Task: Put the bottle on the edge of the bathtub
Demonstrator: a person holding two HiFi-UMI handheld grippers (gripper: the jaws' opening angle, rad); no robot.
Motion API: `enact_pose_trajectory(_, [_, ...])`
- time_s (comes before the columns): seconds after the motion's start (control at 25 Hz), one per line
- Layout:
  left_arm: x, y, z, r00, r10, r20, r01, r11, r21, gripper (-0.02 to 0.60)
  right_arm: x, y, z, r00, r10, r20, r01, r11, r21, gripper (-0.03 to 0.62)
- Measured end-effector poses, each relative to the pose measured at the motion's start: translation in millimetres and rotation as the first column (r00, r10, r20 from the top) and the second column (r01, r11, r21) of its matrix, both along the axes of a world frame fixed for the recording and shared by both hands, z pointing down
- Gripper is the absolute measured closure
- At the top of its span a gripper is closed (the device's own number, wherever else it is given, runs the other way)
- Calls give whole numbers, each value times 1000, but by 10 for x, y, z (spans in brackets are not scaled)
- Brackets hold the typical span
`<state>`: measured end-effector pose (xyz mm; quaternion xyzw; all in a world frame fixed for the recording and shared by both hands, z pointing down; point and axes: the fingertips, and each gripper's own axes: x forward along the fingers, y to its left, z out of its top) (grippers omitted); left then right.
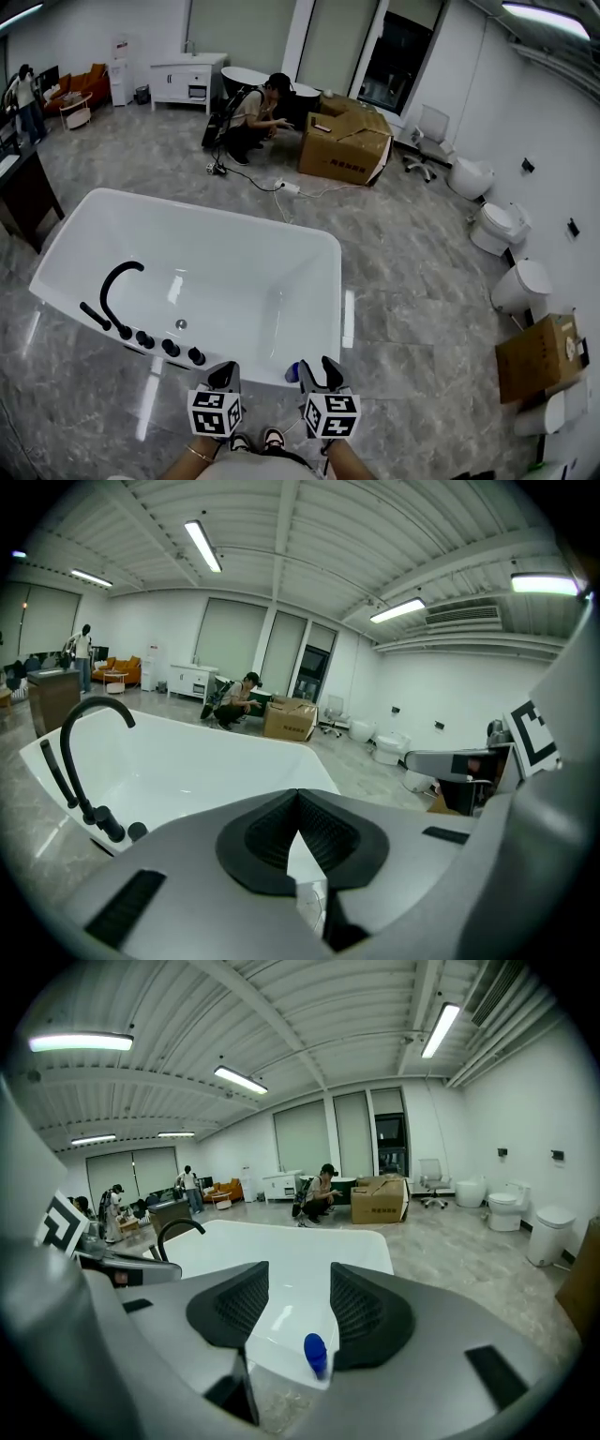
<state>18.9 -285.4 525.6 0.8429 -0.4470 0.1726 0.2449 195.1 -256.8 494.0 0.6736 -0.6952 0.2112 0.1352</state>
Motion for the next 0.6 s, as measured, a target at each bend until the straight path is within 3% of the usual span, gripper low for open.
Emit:
enact_pose_trajectory(0.4, [3, -68, -452, 997, 42, -59, -36, 995, 92, 571, 295, 233, -553, 985, 175, -9, -173, 980, 100, 433])
enact_pose_trajectory(0.6, [37, -30, -506, 996, 70, -60, -64, 993, 98, 571, 466, 450, -538, 964, 266, -28, -264, 963, 53, 487])
